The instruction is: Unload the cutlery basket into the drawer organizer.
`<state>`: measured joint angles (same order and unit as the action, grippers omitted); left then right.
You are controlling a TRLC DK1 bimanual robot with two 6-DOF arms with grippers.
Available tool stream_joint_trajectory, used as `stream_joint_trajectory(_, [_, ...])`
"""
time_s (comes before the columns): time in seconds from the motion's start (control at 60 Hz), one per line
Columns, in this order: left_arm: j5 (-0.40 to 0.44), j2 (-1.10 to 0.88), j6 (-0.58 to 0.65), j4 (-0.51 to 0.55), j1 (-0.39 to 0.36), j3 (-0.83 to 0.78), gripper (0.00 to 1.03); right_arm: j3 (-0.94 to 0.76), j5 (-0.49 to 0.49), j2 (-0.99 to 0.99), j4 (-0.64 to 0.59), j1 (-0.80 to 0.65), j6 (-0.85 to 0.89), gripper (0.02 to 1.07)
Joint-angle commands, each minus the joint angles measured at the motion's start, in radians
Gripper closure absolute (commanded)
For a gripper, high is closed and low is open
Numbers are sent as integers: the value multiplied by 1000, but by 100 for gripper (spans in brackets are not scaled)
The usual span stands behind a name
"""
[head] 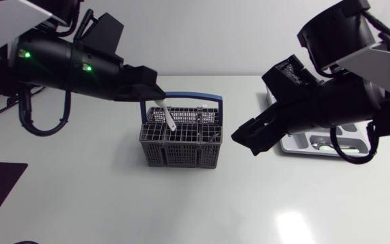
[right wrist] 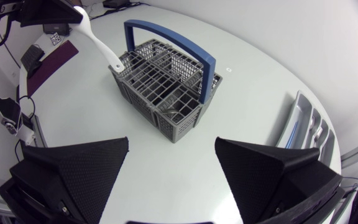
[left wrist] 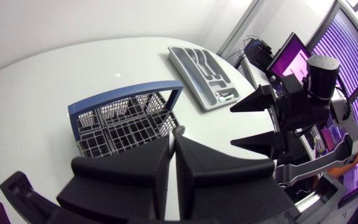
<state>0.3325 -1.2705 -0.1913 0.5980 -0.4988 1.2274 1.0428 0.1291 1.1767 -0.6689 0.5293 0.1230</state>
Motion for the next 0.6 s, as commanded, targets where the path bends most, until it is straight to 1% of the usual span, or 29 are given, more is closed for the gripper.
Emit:
stream_joint_trajectory(0.0, [36,45,38,-21,-23,-69,99,-41,30,-26,5,8,64,7])
stream_joint_trajectory(0.05, [54,62,53,-40,-27,-95,99,-47,37,-32,3,8,87,7])
stream_joint_trajectory(0.1, [94,76,61,-61,-29,-123,99,-50,47,-31,-4,9,118,9])
stream_joint_trajectory(0.117, [99,77,64,-63,-29,-126,99,-52,60,-31,-8,9,129,11])
stream_joint_trajectory(0.133, [131,80,73,-66,-29,-138,99,-53,84,-31,-9,8,138,12])
stream_joint_trajectory(0.183, [166,83,87,-66,-30,-154,99,-63,122,-37,-11,8,152,12])
stream_joint_trajectory(0.283, [204,89,119,-70,-46,-178,99,-86,178,-74,8,8,179,12])
stream_joint_trajectory(0.317, [226,92,138,-73,-57,-195,99,-102,202,-94,31,9,222,12])
stream_joint_trajectory(0.417, [241,105,167,-78,-93,-220,99,-130,213,-107,65,26,264,12])
stream_joint_trajectory(0.517, [263,114,178,-86,-122,-230,99,-150,250,-92,84,35,276,12])
stream_joint_trajectory(0.583, [277,114,181,-87,-139,-233,99,-170,253,-89,106,57,294,15])
